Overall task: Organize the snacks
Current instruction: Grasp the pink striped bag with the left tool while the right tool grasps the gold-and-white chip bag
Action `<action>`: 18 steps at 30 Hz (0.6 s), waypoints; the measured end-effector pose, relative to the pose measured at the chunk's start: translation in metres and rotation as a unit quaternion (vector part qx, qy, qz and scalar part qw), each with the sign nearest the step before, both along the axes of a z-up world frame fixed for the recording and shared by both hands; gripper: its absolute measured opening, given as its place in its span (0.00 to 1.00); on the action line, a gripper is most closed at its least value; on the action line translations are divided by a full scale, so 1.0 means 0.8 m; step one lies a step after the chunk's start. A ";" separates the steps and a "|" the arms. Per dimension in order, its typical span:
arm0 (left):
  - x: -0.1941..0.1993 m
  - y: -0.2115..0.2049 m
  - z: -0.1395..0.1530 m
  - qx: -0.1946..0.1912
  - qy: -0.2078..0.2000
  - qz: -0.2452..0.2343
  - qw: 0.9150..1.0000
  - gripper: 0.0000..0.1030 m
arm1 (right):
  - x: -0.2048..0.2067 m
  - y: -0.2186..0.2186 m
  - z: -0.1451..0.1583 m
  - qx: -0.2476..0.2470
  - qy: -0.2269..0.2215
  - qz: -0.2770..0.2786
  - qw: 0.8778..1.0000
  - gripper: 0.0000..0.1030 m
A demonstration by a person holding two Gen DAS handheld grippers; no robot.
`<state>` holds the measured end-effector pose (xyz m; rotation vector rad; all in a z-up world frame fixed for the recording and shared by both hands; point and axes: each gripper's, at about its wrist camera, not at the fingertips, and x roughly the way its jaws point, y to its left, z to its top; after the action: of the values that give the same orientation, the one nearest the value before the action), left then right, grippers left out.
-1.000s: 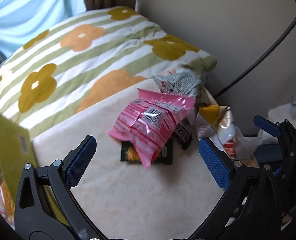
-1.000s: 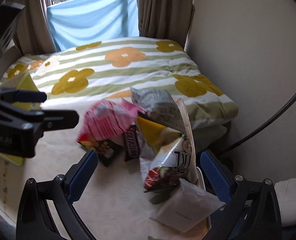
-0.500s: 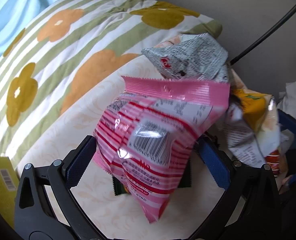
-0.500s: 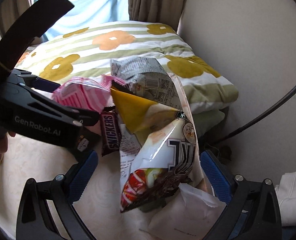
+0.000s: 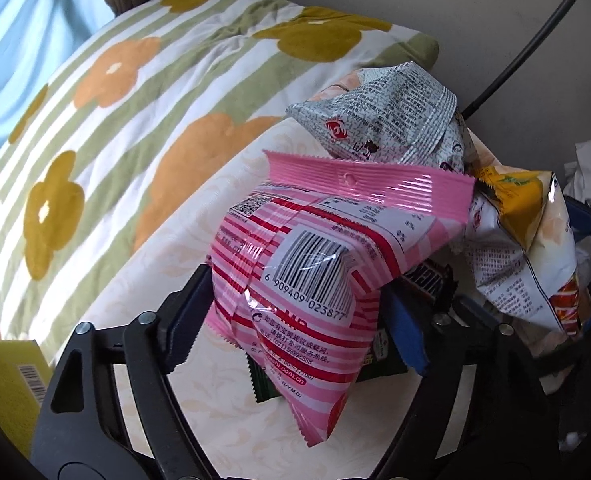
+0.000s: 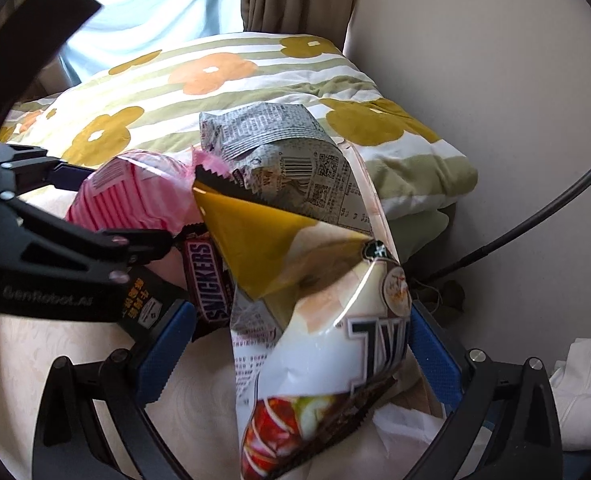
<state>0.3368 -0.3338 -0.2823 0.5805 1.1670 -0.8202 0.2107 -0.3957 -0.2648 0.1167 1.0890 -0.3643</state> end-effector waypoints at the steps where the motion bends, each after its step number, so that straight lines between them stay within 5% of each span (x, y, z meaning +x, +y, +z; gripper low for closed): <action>1: 0.000 0.002 0.001 -0.001 0.002 0.002 1.000 0.72 | 0.002 -0.001 -0.001 -0.001 0.002 -0.001 1.000 0.98; 18: -0.004 0.033 0.032 -0.031 -0.007 0.039 0.999 0.64 | -0.003 -0.007 -0.007 0.034 0.000 -0.018 0.999 0.52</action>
<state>0.3339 -0.3075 -0.2569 0.4856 1.1402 -0.7828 0.2083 -0.4014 -0.2701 0.1965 1.1000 -0.3598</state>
